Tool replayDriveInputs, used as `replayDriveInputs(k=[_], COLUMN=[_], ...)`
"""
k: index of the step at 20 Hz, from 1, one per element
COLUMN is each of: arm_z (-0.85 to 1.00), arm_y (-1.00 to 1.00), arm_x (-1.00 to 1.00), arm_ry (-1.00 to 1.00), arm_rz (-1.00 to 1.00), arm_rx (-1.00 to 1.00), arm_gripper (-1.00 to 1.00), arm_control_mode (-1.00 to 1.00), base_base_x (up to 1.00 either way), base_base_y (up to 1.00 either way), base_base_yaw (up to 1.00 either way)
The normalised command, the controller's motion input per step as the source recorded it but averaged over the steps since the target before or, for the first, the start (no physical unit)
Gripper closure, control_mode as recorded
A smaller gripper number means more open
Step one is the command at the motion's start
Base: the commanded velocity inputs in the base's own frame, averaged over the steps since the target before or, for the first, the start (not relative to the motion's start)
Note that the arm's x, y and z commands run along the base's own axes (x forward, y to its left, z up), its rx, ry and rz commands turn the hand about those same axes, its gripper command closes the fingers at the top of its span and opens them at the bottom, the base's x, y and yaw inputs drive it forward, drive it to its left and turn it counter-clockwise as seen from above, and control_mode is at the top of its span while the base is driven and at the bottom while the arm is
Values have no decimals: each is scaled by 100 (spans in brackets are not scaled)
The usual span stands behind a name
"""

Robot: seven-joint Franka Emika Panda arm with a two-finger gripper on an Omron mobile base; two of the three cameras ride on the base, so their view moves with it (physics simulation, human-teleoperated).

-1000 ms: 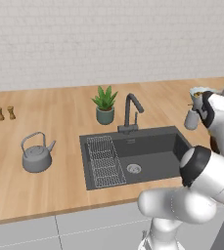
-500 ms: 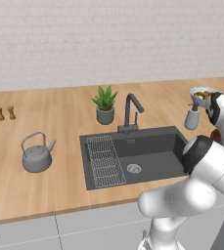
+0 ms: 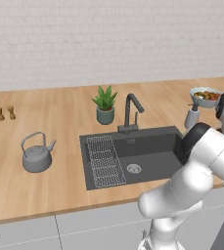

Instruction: Pick the cucumber from the sink and place it in the bowl. Then pick the bowl and place it in the microwave. Then close the microwave door and press the start button.

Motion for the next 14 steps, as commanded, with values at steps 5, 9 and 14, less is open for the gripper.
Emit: replayDriveInputs(k=[5,9,14], arm_z=[-37,-39,-16], arm_y=[-24,-12,-3], arm_x=[0,1,12], arm_ry=[0,0,9], arm_rz=[-21,-18,-13], arm_rx=[9,6,1], arm_gripper=[100,100,100], arm_control_mode=[-100,-100,-100], base_base_x=[0,0,0], base_base_y=[0,0,0], base_base_yaw=[0,0,0])
